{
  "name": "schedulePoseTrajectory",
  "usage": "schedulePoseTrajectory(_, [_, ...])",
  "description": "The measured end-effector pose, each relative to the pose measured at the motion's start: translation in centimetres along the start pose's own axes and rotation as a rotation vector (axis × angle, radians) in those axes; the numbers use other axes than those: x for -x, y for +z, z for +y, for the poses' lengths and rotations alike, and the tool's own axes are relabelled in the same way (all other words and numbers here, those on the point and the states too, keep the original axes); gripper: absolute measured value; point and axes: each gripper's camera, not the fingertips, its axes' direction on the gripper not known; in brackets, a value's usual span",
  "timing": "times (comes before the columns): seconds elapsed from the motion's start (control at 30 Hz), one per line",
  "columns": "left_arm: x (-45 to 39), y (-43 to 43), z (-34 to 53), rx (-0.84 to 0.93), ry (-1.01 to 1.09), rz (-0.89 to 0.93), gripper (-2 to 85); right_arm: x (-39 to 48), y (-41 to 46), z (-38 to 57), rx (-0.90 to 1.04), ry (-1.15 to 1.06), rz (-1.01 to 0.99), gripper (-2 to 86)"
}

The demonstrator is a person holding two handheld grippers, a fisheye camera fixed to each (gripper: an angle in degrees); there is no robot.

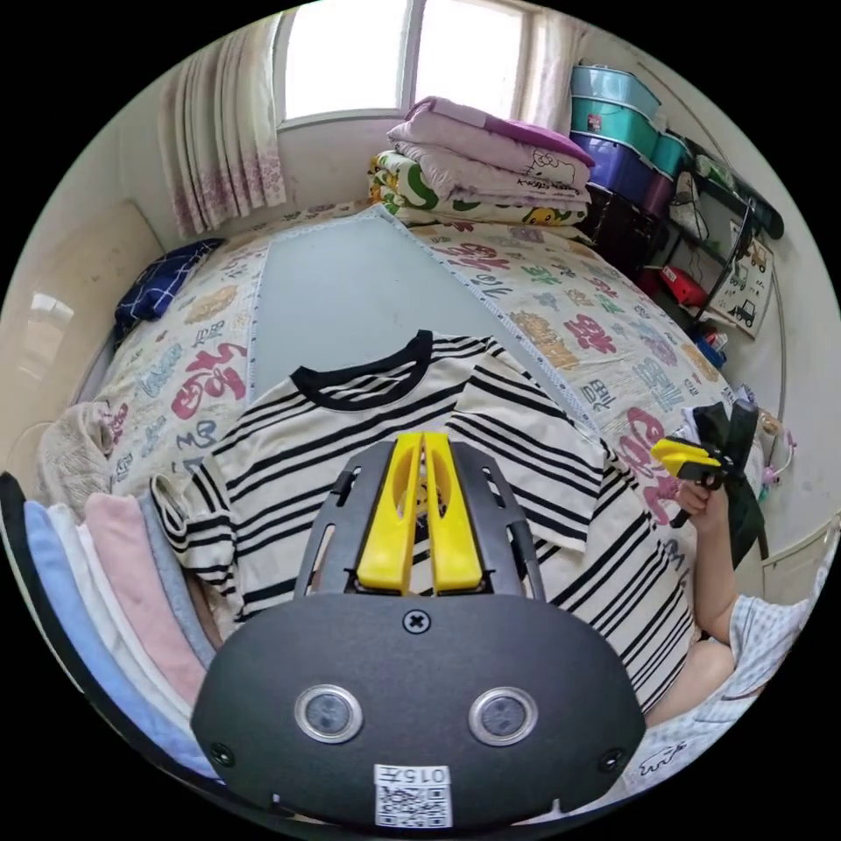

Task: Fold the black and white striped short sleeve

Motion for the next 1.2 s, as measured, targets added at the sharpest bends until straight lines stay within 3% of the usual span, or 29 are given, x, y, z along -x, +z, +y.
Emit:
schedulePoseTrajectory(0.27, [-6.0,6.8,-7.6,0.019,0.080,0.153,-0.6,0.8,10.2,5.5,0.178,-0.065,0.258,10.3])
schedulePoseTrajectory(0.37, [-7.7,11.3,-10.2,0.074,0.057,0.159,-0.6,0.2,12.7,7.1,0.204,-0.070,0.248,8.2])
schedulePoseTrajectory(0.43, [-8.8,13.9,-11.8,0.116,0.038,0.139,-0.6,-1.7,13.3,8.6,0.159,0.012,0.252,2.0])
schedulePoseTrajectory(0.53, [-9.7,14.4,-12.9,0.085,0.065,0.092,-0.4,-3.9,14.2,10.2,0.175,0.082,0.304,0.4])
schedulePoseTrajectory(0.67, [-8.5,12.2,-13.1,0.085,0.032,0.110,-0.1,-4.3,16.4,12.0,0.191,0.058,0.326,-0.2])
schedulePoseTrajectory(0.77, [-8.5,8.0,-10.8,0.079,0.139,0.136,0.3,-5.7,17.3,13.6,0.168,0.080,0.274,-0.3])
schedulePoseTrajectory(1.03, [-12.0,-0.1,0.4,0.164,0.400,0.410,0.6,-7.9,21.6,18.3,0.167,0.094,0.270,-0.4])
schedulePoseTrajectory(1.2, [-11.9,-0.8,2.3,0.165,0.456,0.387,0.4,-9.5,24.3,21.0,0.186,0.115,0.270,-0.4])
